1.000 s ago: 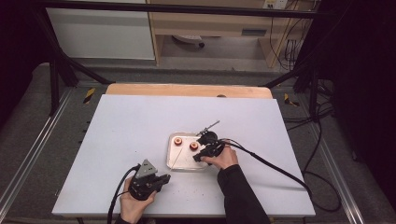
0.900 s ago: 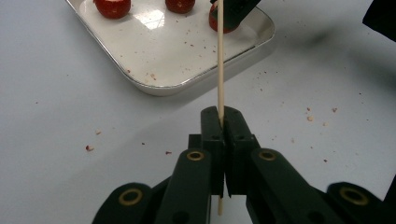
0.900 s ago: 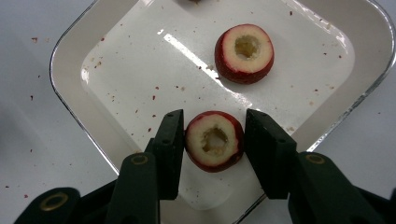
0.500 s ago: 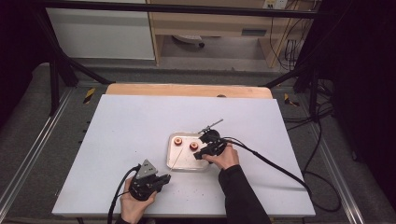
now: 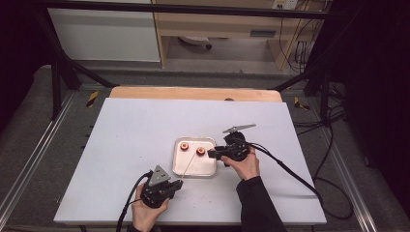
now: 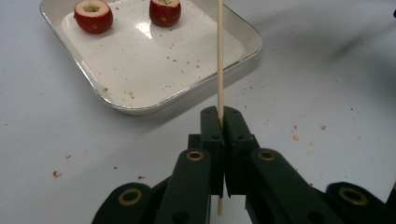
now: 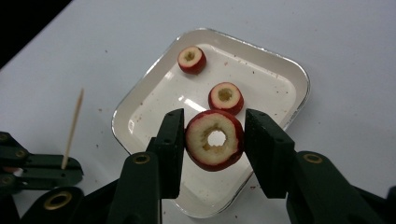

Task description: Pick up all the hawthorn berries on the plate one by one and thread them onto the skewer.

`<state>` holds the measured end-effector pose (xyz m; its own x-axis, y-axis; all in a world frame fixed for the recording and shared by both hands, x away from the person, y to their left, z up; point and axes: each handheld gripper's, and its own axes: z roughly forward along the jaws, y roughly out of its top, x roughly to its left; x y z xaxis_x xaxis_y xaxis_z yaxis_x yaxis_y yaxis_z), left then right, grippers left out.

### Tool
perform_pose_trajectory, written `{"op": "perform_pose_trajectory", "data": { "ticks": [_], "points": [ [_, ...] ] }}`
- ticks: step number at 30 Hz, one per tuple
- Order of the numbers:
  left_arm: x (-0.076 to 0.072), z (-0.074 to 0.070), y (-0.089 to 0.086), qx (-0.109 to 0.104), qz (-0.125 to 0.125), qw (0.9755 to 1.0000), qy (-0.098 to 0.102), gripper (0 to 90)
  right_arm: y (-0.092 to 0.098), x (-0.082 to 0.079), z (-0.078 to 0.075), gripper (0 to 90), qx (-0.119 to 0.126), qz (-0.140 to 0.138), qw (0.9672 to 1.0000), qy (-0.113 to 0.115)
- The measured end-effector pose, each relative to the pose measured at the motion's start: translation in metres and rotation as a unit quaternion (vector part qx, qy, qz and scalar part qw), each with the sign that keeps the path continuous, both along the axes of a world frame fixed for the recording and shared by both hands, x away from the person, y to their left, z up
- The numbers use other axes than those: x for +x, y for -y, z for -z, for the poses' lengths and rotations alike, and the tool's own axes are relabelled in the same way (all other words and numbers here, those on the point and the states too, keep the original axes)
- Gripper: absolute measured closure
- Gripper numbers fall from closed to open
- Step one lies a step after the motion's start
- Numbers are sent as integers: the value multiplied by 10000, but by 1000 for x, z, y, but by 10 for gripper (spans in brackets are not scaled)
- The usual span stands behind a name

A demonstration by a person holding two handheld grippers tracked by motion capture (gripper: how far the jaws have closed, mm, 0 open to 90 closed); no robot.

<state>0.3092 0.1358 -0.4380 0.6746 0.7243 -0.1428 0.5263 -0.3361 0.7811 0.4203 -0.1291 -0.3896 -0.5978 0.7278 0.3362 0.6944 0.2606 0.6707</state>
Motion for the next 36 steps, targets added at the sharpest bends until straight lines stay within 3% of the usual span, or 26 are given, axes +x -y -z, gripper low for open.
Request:
{"op": "perform_pose_trajectory", "data": {
  "ticks": [1, 2, 3, 4, 5, 6, 9, 16, 17, 18, 21, 22, 23, 27, 33, 34, 36],
  "points": [
    [0, 0, 2, 18, 6, 10000, 7, 884, 5, -2, -1, 596, 153, 106, 9998, 63],
    [0, 0, 4, 13, -5, 10000, 12, 884, 5, -2, -1, 596, 153, 106, 9998, 63],
    [0, 1, 6, -6, -20, 10000, 0, 884, 9, -3, -2, 596, 343, 204, 9991, 114],
    [1, 1, 8, -9, -30, 10000, -16, 884, 9, -3, -2, 596, 343, 204, 9991, 114],
    [1, 1, 9, -25, -60, 10000, -26, 883, 11, -4, -4, 596, 527, 266, 9981, 151],
    [1, 1, 11, -42, -70, 10000, -32, 883, 11, -4, -4, 596, 527, 266, 9981, 151],
    [1, 1, 16, -47, -116, 9999, -26, 884, 14, -7, -6, 596, 821, 393, 9955, 263],
    [1, -2, 28, -211, -207, 9996, -2, 884, 14, -10, -7, 597, 1175, 606, 9904, 403],
    [1, -2, 30, -215, -218, 9995, -5, 884, 13, -10, -6, 597, 1314, 688, 9879, 460],
    [1, -2, 31, -198, -245, 9995, 15, 884, 13, -10, -6, 597, 1314, 688, 9879, 460],
    [1, -2, 34, -326, -277, 9991, -51, 884, 11, -11, -5, 597, 1555, 832, 9828, 544],
    [1, -1, 35, -340, -302, 9989, -59, 884, 11, -11, -5, 597, 1555, 832, 9828, 544],
    [1, -1, 37, -386, -359, 9986, -98, 884, 10, -12, -4, 597, 1691, 911, 9797, 583],
    [1, -1, 38, -505, -434, 9977, -139, 884, 7, -12, -3, 597, 1854, 981, 9756, 649],
    [1, -1, 41, -694, -609, 9955, -195, 884, 4, -14, -3, 597, 2140, 1134, 9666, 842],
    [1, -1, 42, -738, -623, 9951, -210, 884, 4, -14, -3, 597, 2140, 1134, 9666, 842],
    [1, -1, 43, -819, -657, 9942, -220, 884, 1, -15, -2, 597, 2289, 1202, 9613, 951]
  ]
}}
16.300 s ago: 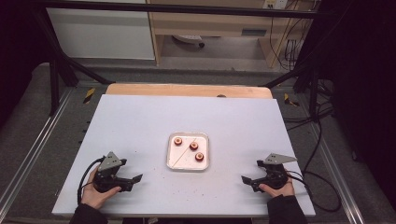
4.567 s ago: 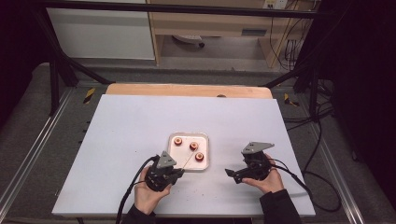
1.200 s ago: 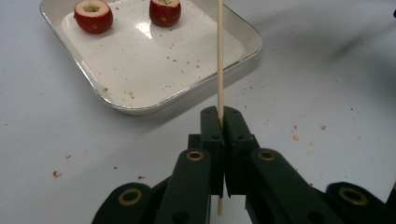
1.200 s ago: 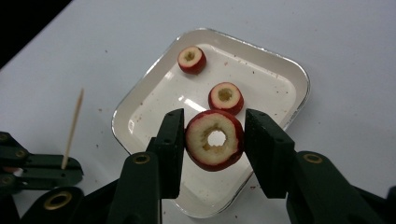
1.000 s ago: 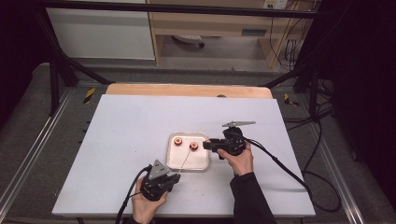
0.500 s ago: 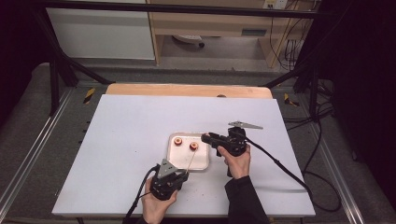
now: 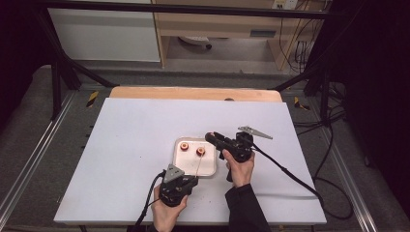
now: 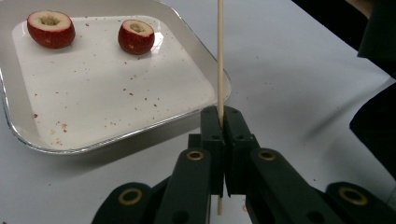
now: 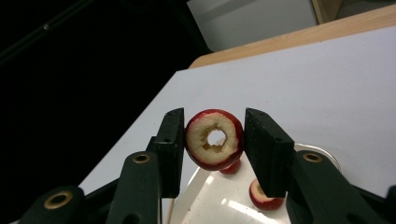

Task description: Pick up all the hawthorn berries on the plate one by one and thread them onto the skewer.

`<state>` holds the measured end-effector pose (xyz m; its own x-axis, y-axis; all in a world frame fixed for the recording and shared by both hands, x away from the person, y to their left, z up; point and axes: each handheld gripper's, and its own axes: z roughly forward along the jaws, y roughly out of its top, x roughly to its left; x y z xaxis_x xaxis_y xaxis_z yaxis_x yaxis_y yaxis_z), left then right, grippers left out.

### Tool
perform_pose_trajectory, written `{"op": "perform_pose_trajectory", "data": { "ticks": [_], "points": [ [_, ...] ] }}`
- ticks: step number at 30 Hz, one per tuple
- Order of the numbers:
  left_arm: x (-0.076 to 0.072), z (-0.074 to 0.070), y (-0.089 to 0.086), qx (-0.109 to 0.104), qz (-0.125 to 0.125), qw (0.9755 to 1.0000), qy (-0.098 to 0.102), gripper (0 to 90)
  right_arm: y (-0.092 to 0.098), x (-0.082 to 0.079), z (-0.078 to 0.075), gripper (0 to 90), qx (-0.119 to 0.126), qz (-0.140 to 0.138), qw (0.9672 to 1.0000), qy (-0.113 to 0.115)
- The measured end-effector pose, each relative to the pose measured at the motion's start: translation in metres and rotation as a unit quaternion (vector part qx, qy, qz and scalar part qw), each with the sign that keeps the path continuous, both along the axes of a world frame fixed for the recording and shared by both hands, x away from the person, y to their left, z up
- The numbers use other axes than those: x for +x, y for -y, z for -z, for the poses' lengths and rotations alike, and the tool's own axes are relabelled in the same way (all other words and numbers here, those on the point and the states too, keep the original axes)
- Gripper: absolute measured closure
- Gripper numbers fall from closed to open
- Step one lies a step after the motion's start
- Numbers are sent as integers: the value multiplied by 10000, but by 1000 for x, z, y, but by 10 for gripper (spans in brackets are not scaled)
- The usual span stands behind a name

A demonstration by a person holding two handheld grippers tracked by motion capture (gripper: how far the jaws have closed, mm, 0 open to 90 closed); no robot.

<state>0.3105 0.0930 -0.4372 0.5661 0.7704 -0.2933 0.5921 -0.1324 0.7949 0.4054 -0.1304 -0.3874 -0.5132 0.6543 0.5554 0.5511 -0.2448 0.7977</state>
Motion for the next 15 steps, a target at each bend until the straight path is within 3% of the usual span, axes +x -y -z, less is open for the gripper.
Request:
{"op": "perform_pose_trajectory", "data": {
  "ticks": [7, 15],
  "points": [
    [1, 1, 3, -117, -70, 9999, -33, 884, -4, -2, 2, 597, 219, 134, 9994, 218],
    [3, 1, 6, -172, -134, 9998, -9, 884, -7, -4, 4, 597, 352, 141, 9990, 245]
  ]
}}
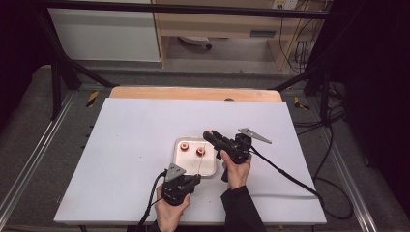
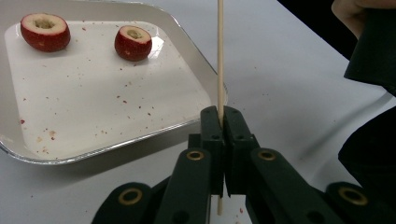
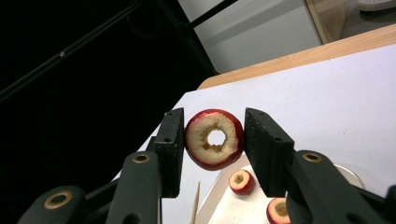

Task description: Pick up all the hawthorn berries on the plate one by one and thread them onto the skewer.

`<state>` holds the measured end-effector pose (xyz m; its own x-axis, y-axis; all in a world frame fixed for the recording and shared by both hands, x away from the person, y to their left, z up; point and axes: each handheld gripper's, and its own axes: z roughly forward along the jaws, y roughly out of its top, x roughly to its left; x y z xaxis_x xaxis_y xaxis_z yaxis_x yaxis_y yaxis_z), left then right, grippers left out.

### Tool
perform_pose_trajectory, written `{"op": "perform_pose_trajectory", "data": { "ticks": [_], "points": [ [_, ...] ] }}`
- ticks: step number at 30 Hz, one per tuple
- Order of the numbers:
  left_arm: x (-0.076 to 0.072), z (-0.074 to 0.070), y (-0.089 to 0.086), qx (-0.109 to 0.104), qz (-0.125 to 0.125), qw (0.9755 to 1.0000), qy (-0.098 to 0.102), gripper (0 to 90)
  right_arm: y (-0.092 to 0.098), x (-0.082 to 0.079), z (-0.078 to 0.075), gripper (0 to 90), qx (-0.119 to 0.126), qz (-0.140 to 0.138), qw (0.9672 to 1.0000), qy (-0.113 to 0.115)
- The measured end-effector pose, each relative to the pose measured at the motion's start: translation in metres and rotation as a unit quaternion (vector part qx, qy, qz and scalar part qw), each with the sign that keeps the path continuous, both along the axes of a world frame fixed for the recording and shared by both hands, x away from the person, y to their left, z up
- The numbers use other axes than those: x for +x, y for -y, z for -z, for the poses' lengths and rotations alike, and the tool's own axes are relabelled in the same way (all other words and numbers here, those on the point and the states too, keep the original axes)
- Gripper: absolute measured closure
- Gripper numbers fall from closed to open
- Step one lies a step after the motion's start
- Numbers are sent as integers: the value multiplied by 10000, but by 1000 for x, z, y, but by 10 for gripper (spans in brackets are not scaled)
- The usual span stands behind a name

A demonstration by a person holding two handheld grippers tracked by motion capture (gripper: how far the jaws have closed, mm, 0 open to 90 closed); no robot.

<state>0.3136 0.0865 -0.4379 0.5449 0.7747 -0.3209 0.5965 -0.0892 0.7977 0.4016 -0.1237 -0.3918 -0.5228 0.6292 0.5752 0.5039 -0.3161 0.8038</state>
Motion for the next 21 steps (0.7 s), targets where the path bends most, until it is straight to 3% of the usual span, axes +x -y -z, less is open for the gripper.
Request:
{"op": "perform_pose_trajectory", "data": {
  "ticks": [21],
  "points": [
    [2, -1, 2, -39, -20, 10000, 38, 884, -2, -4, 1, 598, 78, -102, 9999, -32]
  ]
}}
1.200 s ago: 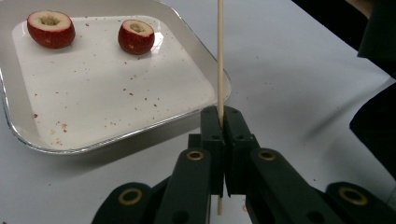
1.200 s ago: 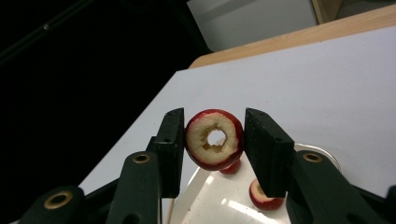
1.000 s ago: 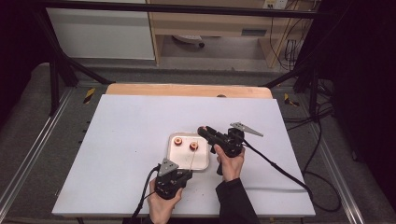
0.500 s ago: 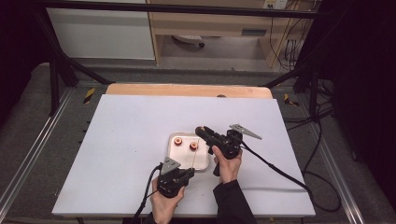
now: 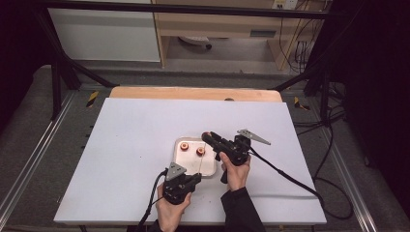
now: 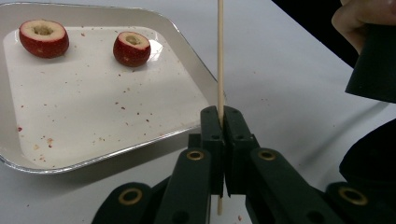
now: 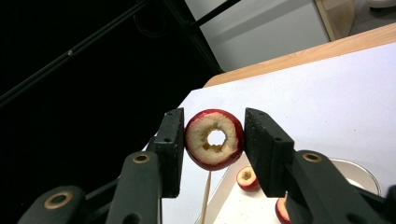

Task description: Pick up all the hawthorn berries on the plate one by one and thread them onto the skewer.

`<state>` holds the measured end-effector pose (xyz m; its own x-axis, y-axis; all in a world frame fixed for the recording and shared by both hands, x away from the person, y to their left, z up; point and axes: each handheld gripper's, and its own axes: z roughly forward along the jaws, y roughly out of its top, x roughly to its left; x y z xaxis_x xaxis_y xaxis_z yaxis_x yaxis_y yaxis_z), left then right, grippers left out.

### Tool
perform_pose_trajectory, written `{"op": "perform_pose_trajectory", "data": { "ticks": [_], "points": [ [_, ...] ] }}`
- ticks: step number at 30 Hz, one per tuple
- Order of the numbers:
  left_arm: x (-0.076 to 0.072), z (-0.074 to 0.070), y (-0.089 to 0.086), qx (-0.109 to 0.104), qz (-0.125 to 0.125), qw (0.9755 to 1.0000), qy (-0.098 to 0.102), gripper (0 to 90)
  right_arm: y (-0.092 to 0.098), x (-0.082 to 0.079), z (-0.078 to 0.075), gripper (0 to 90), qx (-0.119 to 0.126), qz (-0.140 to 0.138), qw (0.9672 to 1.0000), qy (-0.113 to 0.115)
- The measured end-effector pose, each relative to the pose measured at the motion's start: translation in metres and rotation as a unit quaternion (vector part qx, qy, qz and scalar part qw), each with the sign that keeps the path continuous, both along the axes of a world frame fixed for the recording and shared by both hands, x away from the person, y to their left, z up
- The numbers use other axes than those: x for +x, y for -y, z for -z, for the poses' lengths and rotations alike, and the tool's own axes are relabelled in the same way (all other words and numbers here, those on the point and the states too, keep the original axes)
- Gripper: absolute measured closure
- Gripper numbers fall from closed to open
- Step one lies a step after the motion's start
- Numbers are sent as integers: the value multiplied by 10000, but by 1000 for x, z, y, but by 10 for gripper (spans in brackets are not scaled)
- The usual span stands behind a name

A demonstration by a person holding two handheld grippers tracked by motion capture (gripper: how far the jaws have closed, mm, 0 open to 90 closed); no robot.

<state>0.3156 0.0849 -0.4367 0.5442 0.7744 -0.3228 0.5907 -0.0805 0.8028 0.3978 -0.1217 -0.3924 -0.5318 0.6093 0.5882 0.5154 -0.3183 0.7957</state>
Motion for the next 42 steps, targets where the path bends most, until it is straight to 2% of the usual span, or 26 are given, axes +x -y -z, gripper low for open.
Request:
{"op": "perform_pose_trajectory", "data": {
  "ticks": [12, 17, 19, 26, 33, 39, 42],
  "points": [
    [3, -2, 0, -116, -60, 9999, -67, 884, -3, -1, 5, 598, -44, -111, 9999, -18],
    [7, -4, 0, -162, -107, 9998, -87, 884, -4, -4, 8, 599, -158, -228, 9996, -13],
    [9, -6, 1, -137, -125, 9998, -60, 884, -5, -6, 9, 599, -218, -304, 9993, -78],
    [17, -12, 3, -89, -104, 9999, -43, 885, -5, -8, 10, 600, -349, -370, 9987, -86],
    [28, -20, 4, 0, -177, 9998, 53, 885, -8, -14, 16, 600, -534, -646, 9962, -243],
    [31, -20, 3, 33, -141, 9998, 97, 885, -10, -17, 20, 600, -656, -749, 9947, -265],
    [31, -19, 4, 127, -136, 9997, 124, 885, -11, -18, 21, 599, -688, -785, 9941, -304]
  ]
}}
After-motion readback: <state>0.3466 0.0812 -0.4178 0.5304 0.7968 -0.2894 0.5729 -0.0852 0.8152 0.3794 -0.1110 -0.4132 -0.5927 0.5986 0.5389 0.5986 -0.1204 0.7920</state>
